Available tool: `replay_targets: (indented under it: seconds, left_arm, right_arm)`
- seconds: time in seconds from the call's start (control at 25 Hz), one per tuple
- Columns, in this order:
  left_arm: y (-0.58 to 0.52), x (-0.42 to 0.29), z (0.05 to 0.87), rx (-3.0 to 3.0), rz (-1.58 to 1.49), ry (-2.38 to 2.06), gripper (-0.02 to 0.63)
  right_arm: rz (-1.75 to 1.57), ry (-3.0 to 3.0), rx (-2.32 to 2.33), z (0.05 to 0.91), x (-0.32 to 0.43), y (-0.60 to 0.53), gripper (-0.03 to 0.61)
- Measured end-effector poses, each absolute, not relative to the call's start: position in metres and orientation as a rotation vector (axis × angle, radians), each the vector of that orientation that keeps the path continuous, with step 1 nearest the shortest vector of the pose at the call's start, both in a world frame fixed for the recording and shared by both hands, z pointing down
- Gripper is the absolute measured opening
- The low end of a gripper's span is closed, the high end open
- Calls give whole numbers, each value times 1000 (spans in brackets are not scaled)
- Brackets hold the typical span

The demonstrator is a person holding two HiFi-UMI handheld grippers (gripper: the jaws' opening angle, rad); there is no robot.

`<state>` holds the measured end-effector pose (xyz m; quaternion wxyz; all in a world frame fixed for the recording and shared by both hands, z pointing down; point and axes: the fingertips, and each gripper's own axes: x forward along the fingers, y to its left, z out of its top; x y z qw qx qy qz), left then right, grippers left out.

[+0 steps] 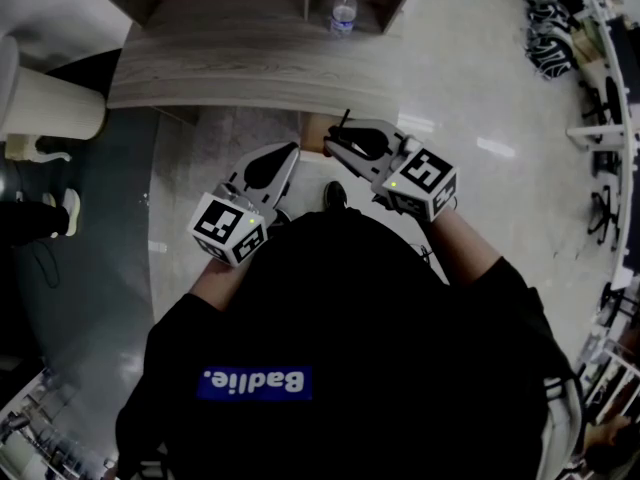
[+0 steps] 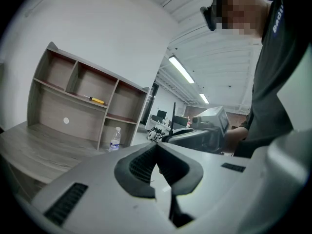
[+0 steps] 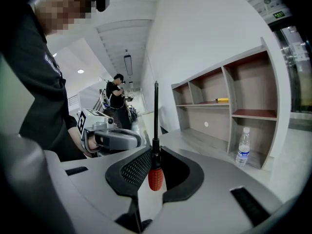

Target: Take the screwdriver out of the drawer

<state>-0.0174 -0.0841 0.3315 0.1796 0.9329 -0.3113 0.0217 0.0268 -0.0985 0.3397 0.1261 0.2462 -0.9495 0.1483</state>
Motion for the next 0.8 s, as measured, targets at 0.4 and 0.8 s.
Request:
replay_targets:
  seconds: [0.4, 0.8]
  left_arm:
    - [-83, -17, 332, 2635, 63, -885, 2]
    - [-83, -18, 331, 2628, 59, -890, 2]
  right_arm:
    - [443, -2762, 712, 340, 26, -98, 81]
    - [445, -2761, 720, 338, 26, -100, 81]
